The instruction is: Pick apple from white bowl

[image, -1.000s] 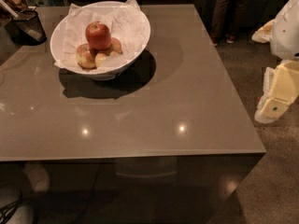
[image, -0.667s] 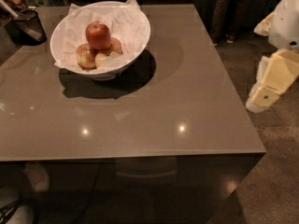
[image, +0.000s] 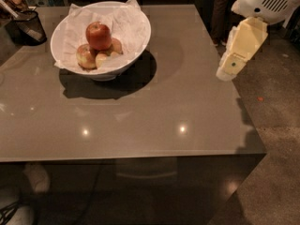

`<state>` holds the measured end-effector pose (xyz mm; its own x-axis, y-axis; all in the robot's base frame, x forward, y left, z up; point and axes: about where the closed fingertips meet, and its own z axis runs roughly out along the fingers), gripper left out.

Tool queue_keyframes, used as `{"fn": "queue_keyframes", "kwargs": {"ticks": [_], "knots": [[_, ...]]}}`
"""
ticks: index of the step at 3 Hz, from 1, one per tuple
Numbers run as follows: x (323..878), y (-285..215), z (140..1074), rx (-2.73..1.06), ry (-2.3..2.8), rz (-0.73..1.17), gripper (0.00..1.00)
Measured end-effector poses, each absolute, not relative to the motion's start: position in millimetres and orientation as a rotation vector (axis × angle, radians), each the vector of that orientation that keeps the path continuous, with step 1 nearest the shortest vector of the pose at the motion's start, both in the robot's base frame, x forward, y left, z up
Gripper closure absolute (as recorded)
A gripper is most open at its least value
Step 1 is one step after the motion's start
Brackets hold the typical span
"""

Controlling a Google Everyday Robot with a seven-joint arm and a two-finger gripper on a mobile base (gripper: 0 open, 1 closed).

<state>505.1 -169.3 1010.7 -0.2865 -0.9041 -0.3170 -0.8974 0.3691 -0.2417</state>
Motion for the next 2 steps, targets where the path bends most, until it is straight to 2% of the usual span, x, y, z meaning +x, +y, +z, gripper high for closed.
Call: {"fn": "queue_keyframes", "kwargs": {"ticks": [1, 2], "knots": [[508, -161, 1010, -1.588, 2.204, -0.003, 0.00], [518, -117, 1002, -1.695, 2.127, 0.044, 0.00]]}}
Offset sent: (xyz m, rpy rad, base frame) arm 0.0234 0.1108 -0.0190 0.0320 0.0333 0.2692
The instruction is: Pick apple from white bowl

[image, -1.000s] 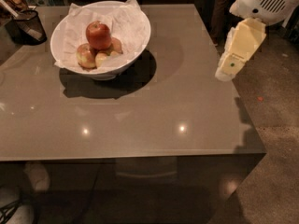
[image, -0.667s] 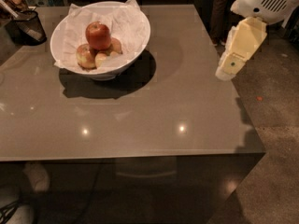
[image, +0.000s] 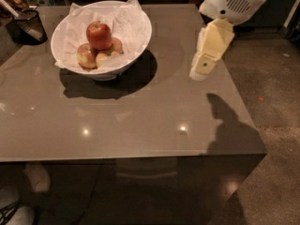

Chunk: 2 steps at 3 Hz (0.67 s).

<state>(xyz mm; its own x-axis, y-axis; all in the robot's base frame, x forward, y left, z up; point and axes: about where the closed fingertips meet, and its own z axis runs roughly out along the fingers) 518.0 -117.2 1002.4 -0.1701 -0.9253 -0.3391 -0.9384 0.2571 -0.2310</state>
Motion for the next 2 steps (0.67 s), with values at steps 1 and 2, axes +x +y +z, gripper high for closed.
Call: {"fn": "queue_keyframes", "kwargs": {"ticks": [1, 2], "knots": [[531, -68, 999, -1.818, 2.046, 0.069, 0.00], [536, -26, 1003, -1.938, 1.935, 0.062, 0.00]]}}
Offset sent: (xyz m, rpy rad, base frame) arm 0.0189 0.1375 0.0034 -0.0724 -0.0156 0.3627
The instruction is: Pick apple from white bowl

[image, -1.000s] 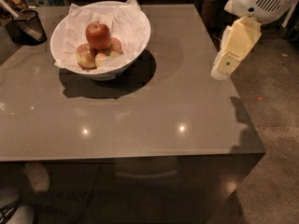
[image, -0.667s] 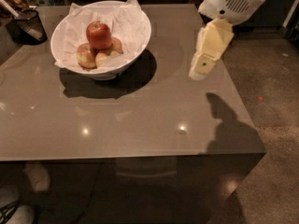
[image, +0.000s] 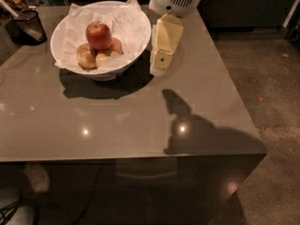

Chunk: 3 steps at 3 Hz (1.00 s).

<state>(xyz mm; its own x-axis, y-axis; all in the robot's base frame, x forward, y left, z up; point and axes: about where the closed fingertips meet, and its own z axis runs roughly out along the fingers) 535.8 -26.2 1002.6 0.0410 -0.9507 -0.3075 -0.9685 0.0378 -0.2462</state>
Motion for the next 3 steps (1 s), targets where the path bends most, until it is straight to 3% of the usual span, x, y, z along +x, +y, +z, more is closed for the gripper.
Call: {"fn": "queue_keyframes", "kwargs": {"ticks": [2, 3], "knots": [[548, -14, 1007, -1.877, 1.926, 0.093, 0.00], [600, 12, 1015, -1.791, 1.986, 0.173, 0.00]]}}
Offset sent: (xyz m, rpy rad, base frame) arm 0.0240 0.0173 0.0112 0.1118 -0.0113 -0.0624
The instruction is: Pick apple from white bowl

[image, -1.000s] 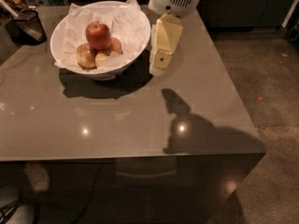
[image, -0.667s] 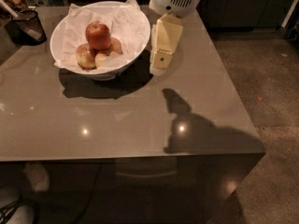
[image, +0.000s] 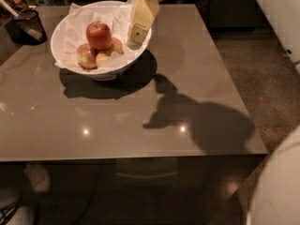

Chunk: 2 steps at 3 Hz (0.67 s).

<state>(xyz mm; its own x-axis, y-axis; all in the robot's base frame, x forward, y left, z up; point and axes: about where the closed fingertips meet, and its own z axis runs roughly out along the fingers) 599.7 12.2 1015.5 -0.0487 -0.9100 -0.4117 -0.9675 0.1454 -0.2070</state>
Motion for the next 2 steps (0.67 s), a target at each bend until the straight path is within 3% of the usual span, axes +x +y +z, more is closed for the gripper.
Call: {"fn": "queue_keyframes", "kwargs": {"ticks": [2], "knots": [[615.1, 23.4, 1020.8, -1.768, 1.958, 0.195, 0.00]]}}
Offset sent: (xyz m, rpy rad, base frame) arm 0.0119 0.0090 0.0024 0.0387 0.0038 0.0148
